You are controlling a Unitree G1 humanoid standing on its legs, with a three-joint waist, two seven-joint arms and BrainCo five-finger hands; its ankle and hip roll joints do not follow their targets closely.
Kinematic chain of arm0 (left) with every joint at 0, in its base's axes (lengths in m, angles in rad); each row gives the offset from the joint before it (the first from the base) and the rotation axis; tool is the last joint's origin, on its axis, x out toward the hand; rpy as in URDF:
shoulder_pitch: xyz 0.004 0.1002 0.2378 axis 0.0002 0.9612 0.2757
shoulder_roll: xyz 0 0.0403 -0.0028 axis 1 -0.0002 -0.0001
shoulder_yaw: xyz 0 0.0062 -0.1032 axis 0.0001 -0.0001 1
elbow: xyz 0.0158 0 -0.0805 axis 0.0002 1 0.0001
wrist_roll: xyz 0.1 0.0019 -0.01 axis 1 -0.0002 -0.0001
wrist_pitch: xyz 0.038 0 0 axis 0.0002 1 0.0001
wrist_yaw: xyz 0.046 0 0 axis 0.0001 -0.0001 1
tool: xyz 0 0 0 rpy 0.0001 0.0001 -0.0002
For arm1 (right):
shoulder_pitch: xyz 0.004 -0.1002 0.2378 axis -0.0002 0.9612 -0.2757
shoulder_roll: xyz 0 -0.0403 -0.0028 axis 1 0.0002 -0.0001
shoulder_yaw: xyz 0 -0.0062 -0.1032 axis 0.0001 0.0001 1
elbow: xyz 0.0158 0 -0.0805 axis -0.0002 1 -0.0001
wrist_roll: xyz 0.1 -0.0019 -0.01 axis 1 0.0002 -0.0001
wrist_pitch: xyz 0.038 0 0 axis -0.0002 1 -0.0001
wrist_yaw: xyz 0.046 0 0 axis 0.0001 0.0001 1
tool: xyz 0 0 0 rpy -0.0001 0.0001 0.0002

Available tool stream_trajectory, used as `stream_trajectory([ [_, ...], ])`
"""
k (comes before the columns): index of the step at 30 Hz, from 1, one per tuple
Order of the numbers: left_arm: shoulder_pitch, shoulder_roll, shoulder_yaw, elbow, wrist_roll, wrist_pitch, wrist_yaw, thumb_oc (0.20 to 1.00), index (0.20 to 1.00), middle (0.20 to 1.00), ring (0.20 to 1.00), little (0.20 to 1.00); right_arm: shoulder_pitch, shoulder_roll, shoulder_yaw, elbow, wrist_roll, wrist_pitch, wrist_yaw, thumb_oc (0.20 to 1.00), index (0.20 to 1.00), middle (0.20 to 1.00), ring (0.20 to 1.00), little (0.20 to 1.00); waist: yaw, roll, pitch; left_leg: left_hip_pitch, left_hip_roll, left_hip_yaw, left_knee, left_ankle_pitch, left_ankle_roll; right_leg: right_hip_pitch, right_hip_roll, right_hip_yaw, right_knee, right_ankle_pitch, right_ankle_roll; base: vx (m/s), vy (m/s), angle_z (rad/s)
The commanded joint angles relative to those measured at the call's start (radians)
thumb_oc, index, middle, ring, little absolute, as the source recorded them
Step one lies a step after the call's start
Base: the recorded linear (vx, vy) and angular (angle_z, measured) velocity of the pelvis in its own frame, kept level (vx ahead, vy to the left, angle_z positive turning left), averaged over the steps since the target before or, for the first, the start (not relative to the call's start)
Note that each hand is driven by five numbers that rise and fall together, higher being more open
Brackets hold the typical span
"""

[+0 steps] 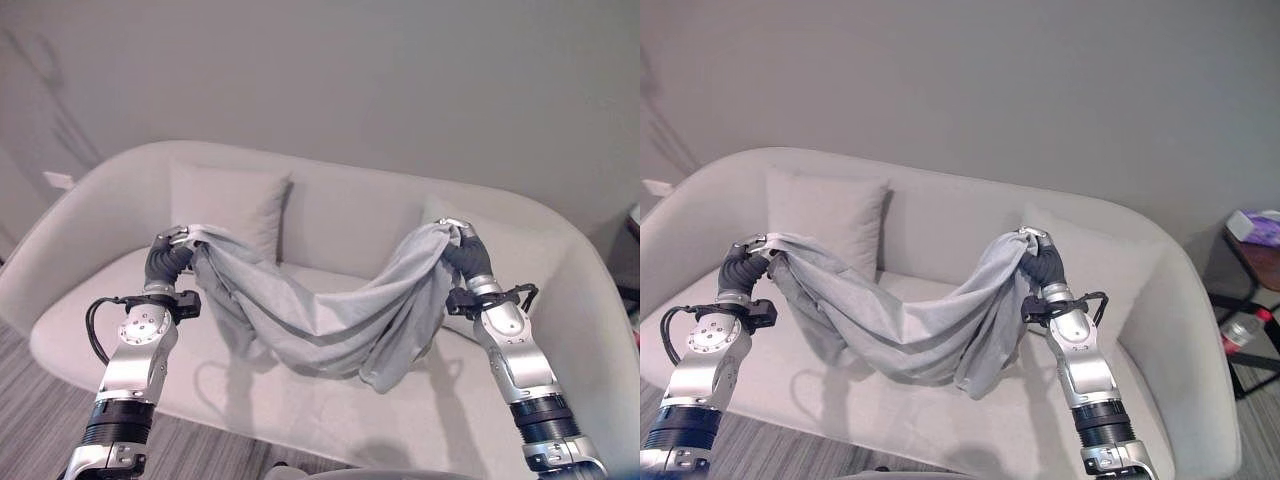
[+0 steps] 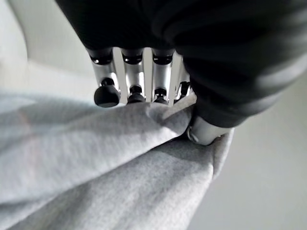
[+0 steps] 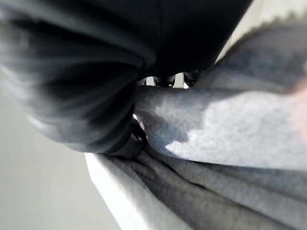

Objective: Hang the clothes on the sofa on the clothes rack.

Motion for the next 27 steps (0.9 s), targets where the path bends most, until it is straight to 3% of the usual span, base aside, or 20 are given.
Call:
stream_trajectory([
  [1,-0.087,0.020,0.066,-0.102,0.069,-0.080,0.026,0.200,0.200,0.200,0.200,0.200,-0.080,-0.040,-0.024,-0.080,-0.043,-0.054,-0.005,0.200,0.200,0.200,0.200,0.200,0.015,0.034,-0.023,0.063,0.101,-0.026,-0.034,0.008,-0.009,-0.012,-0.080,0.097,0.003,0.051,-0.002,-0.01,0.450,0.32],
  [3,-0.087,0.006,0.073,-0.128,0.088,-0.078,0.025,0.200,0.200,0.200,0.200,0.200,-0.071,-0.040,-0.037,-0.081,-0.054,-0.052,-0.001,0.200,0.200,0.200,0.200,0.200,0.019,0.031,-0.043,0.057,0.087,-0.037,-0.034,-0.007,-0.015,-0.017,-0.109,0.095,0.003,0.060,-0.006,0.01,0.429,0.05],
  [4,-0.082,0.010,0.090,-0.146,0.114,-0.079,0.028,0.200,0.200,0.200,0.200,0.200,-0.072,-0.039,-0.049,-0.082,-0.061,-0.047,-0.002,0.200,0.200,0.200,0.200,0.200,0.028,0.025,-0.073,0.052,0.048,-0.041,-0.034,-0.040,-0.020,-0.020,-0.168,0.099,0.006,0.073,-0.012,0.03,0.347,0.14],
  [5,-0.081,0.010,0.090,-0.147,0.114,-0.078,0.028,0.200,0.200,0.200,0.200,0.200,-0.072,-0.038,-0.049,-0.082,-0.061,-0.047,-0.002,0.200,0.200,0.200,0.200,0.200,0.029,0.023,-0.075,0.050,0.045,-0.039,-0.034,-0.039,-0.019,-0.023,-0.170,0.100,0.006,0.073,-0.011,0.00,0.730,0.10],
  [6,-0.082,0.037,0.107,-0.167,0.137,-0.073,0.034,0.200,0.200,0.200,0.200,0.200,-0.083,-0.035,-0.059,-0.086,-0.065,-0.038,-0.007,0.200,0.200,0.200,0.200,0.200,0.044,0.029,-0.072,0.050,-0.007,-0.026,-0.034,-0.060,-0.011,-0.034,-0.228,0.092,0.043,0.087,-0.016,-0.03,0.537,0.11],
  [8,-0.078,0.065,0.131,-0.206,0.167,-0.074,0.043,0.200,0.200,0.200,0.200,0.200,-0.100,-0.031,-0.055,-0.091,-0.073,-0.035,-0.013,0.200,0.200,0.200,0.200,0.200,0.061,0.046,-0.051,0.065,-0.035,-0.009,-0.034,-0.075,-0.005,-0.046,-0.259,0.079,0.107,0.081,-0.021,-0.04,0.599,-0.09],
  [9,-0.103,0.086,0.130,-0.208,0.183,-0.078,0.062,0.200,0.200,0.200,0.200,0.200,-0.111,-0.035,-0.048,-0.101,-0.091,-0.030,-0.025,0.200,0.200,0.200,0.200,0.200,0.067,0.049,-0.018,0.068,-0.072,0.002,-0.034,-0.081,0.003,-0.047,-0.241,0.080,0.173,0.062,-0.027,-0.12,0.614,-0.05],
  [10,-0.137,0.084,0.110,-0.176,0.199,-0.082,0.088,0.200,0.200,0.200,0.200,0.200,-0.103,-0.052,-0.066,-0.132,-0.111,-0.036,-0.035,0.200,0.200,0.200,0.200,0.200,0.045,0.057,0.018,0.065,-0.104,-0.016,-0.034,-0.065,0.019,-0.082,-0.129,0.147,0.244,0.051,-0.027,-0.12,0.553,-0.01],
  [12,-0.154,0.070,0.117,-0.181,0.213,-0.078,0.102,0.200,0.200,0.200,0.200,0.200,-0.102,-0.079,-0.078,-0.134,-0.124,-0.044,-0.049,0.200,0.200,0.200,0.200,0.200,0.016,0.062,0.041,0.057,-0.138,-0.048,-0.034,-0.045,0.040,-0.121,0.019,0.206,0.272,0.038,-0.021,-0.08,0.306,0.95],
  [13,-0.153,0.072,0.125,-0.185,0.221,-0.075,0.109,0.200,0.200,0.200,0.200,0.200,-0.101,-0.088,-0.077,-0.139,-0.126,-0.046,-0.052,0.200,0.200,0.200,0.200,0.200,0.005,0.061,0.045,0.054,-0.152,-0.063,-0.034,-0.043,0.048,-0.141,0.070,0.227,0.276,0.033,-0.020,-0.03,0.254,1.82],
  [14,-0.137,0.074,0.137,-0.187,0.243,-0.068,0.125,0.200,0.200,0.200,0.200,0.200,-0.096,-0.106,-0.070,-0.150,-0.130,-0.057,-0.062,0.200,0.200,0.200,0.200,0.200,-0.009,0.043,0.053,0.051,-0.197,-0.090,-0.034,-0.041,0.071,-0.148,0.141,0.259,0.226,0.019,-0.041,0.00,0.163,1.41],
  [19,-0.124,0.074,0.154,-0.205,0.242,-0.070,0.128,0.200,0.200,0.200,0.200,0.200,-0.092,-0.104,-0.075,-0.160,-0.126,-0.054,-0.057,0.200,0.200,0.200,0.200,0.200,-0.008,0.028,0.048,0.054,-0.213,-0.093,-0.034,-0.048,0.073,-0.119,0.137,0.249,0.183,0.014,-0.051,-0.01,0.022,0.81],
  [20,-0.075,0.048,0.208,-0.215,0.239,-0.074,0.128,0.200,0.200,0.200,0.200,0.200,-0.087,-0.101,-0.078,-0.138,-0.120,-0.060,-0.057,0.200,0.200,0.200,0.200,0.200,0.013,0.011,0.025,0.036,-0.219,-0.086,-0.034,-0.058,0.070,-0.088,0.123,0.239,0.079,0.005,-0.059,-0.02,-0.025,0.27],
  [24,-0.044,0.033,0.229,-0.223,0.239,-0.081,0.139,0.200,0.200,0.200,0.200,0.200,-0.088,-0.094,-0.070,-0.116,-0.111,-0.071,-0.062,0.200,0.200,0.200,0.200,0.200,0.024,0.016,0.006,0.022,-0.215,-0.077,-0.034,-0.055,0.072,-0.058,0.118,0.233,0.003,0.024,-0.056,0.01,0.007,-0.08],
  [26,-0.057,0.019,0.224,-0.223,0.239,-0.081,0.143,0.200,0.200,0.200,0.200,0.200,-0.075,-0.098,-0.086,-0.097,-0.111,-0.070,-0.064,0.200,0.200,0.200,0.200,0.200,0.011,0.036,0.016,0.025,-0.177,-0.002,-0.034,-0.029,0.059,-0.044,0.097,0.178,0.003,0.002,-0.055,0.03,0.094,0.22],
  [27,-0.057,0.018,0.223,-0.224,0.239,-0.080,0.143,0.200,0.200,0.200,0.200,0.200,-0.075,-0.099,-0.087,-0.097,-0.111,-0.070,-0.064,0.200,0.200,0.200,0.200,0.200,0.008,0.037,0.018,0.027,-0.177,-0.005,-0.034,-0.029,0.058,-0.040,0.097,0.175,0.003,0.001,-0.055,-0.03,0.124,0.28],
])
